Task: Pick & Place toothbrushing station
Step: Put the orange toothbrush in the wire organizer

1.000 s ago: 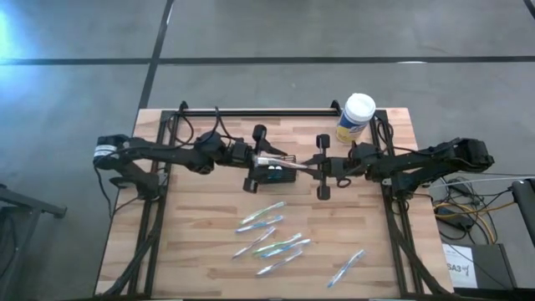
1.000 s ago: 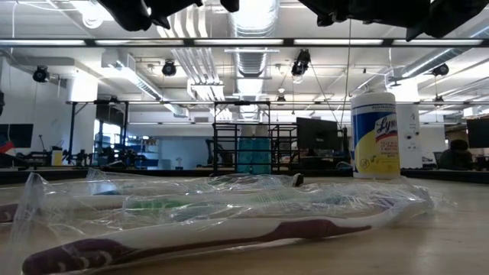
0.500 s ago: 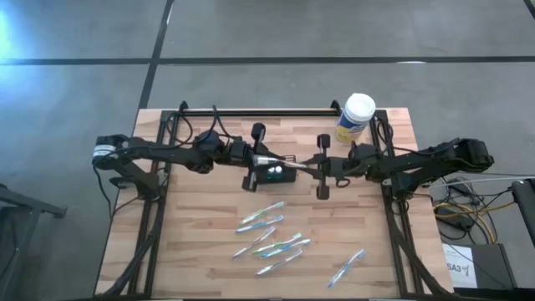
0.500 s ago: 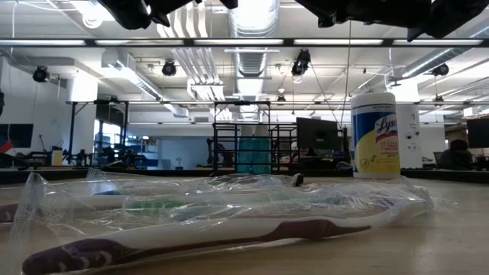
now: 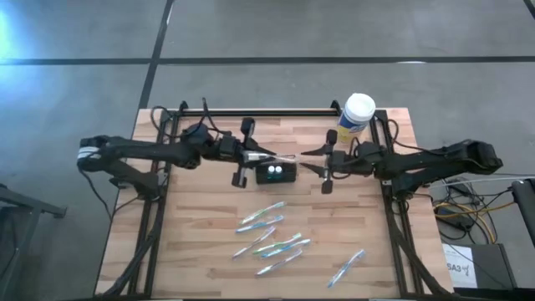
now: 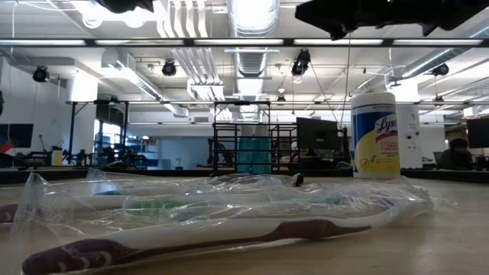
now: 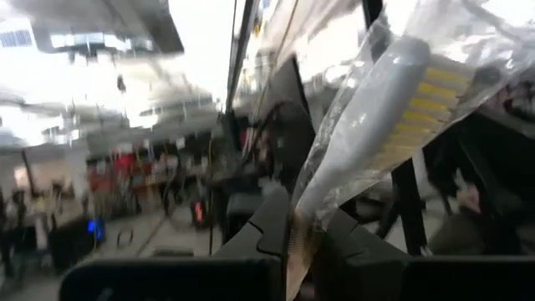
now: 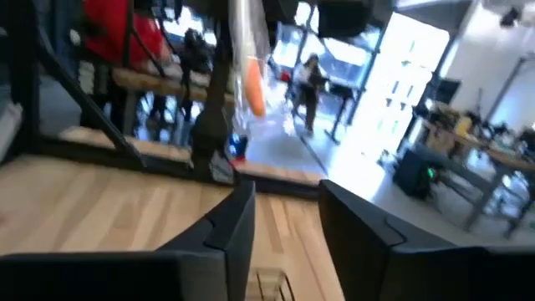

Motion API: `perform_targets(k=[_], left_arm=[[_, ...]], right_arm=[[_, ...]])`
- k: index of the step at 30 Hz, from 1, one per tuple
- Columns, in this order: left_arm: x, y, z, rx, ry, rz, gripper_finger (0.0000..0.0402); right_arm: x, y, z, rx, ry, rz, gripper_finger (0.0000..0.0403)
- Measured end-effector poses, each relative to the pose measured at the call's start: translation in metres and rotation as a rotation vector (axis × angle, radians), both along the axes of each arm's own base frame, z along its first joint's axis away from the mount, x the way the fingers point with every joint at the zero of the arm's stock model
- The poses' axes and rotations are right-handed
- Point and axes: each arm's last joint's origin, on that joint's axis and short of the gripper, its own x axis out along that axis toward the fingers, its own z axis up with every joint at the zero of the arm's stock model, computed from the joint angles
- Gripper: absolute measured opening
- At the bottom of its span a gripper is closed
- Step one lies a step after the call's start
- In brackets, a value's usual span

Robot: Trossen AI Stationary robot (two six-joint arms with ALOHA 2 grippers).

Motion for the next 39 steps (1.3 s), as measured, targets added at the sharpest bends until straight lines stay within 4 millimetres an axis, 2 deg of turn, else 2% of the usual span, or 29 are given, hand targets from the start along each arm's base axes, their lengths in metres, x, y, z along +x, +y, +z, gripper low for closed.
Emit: perform_targets(k=[5, 11, 19, 21, 26, 31, 39], left_arm=[[-0.033, -0.002, 0.011, 0.017, 0.146, 0.070, 0.0023], [-0.069, -0.004, 0.008, 0.012, 0.183, 0.088, 0.0023], [-0.104, -0.005, -0.024, -0.023, 0.218, 0.146, 0.0023], [-0.110, -0.005, -0.033, -0.032, 0.215, 0.153, 0.0023], [-0.123, -0.006, -0.056, -0.052, 0.224, 0.156, 0.0023], [-0.137, -0.006, -0.075, -0.066, 0.196, 0.167, 0.0023], [-0.147, -0.007, -0.087, -0.063, 0.172, 0.177, 0.0023]], right_arm=[[-0.024, 0.000, 0.010, 0.042, 0.023, -0.001, 0.0142], [-0.053, 0.002, 0.013, 0.062, -0.021, 0.018, 0.0109], [-0.089, 0.004, 0.012, 0.084, -0.147, 0.068, 0.0018], [-0.095, 0.004, 0.010, 0.094, -0.167, 0.082, 0.0012], [-0.106, 0.006, -0.002, 0.106, -0.188, 0.132, 0.0008], [-0.113, 0.006, -0.024, 0.116, -0.211, 0.134, 0.0008], [-0.120, 0.006, -0.055, 0.111, -0.279, 0.130, 0.0008]])
